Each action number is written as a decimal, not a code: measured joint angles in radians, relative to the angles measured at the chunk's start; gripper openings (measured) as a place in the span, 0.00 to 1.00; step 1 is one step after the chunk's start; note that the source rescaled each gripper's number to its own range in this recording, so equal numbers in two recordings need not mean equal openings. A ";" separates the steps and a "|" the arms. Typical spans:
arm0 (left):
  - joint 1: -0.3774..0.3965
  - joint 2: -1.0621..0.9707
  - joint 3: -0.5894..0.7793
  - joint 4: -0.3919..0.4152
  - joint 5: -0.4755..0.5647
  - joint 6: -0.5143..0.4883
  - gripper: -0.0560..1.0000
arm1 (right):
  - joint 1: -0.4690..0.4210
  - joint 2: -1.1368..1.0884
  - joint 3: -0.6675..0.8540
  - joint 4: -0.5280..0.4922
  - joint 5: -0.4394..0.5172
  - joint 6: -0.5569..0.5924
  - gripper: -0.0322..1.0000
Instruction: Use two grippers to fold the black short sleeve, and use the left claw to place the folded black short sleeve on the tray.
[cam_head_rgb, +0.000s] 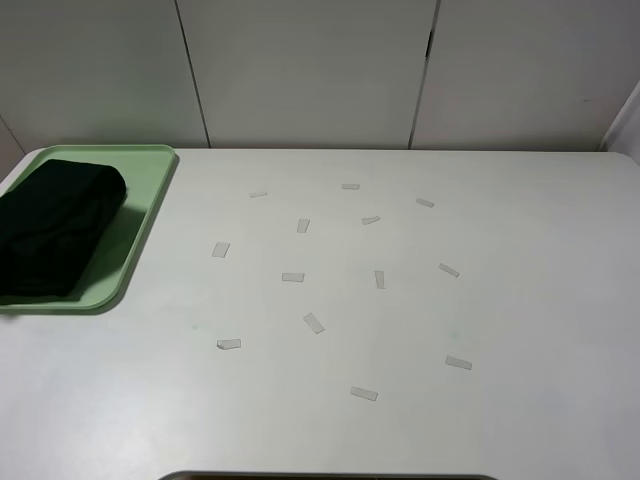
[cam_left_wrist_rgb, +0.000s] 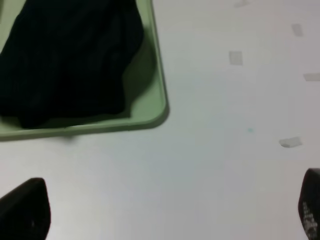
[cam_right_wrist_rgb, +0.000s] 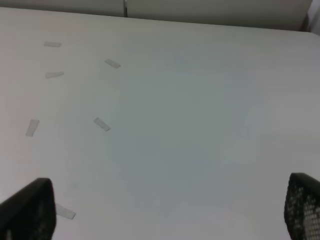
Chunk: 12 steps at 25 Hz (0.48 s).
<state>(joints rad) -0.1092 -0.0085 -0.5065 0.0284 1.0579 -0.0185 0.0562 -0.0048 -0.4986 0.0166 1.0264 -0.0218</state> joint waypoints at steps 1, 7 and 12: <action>0.000 0.000 0.000 0.001 0.000 -0.002 1.00 | 0.000 0.000 0.000 0.000 0.000 0.000 0.99; 0.000 0.000 0.000 0.001 0.000 -0.005 1.00 | 0.000 0.000 0.000 0.000 0.000 0.000 0.99; 0.000 0.000 0.000 0.001 0.000 -0.005 1.00 | 0.000 0.000 0.000 0.000 0.000 0.000 0.99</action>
<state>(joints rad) -0.1092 -0.0085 -0.5065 0.0295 1.0579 -0.0240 0.0562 -0.0048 -0.4986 0.0166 1.0264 -0.0218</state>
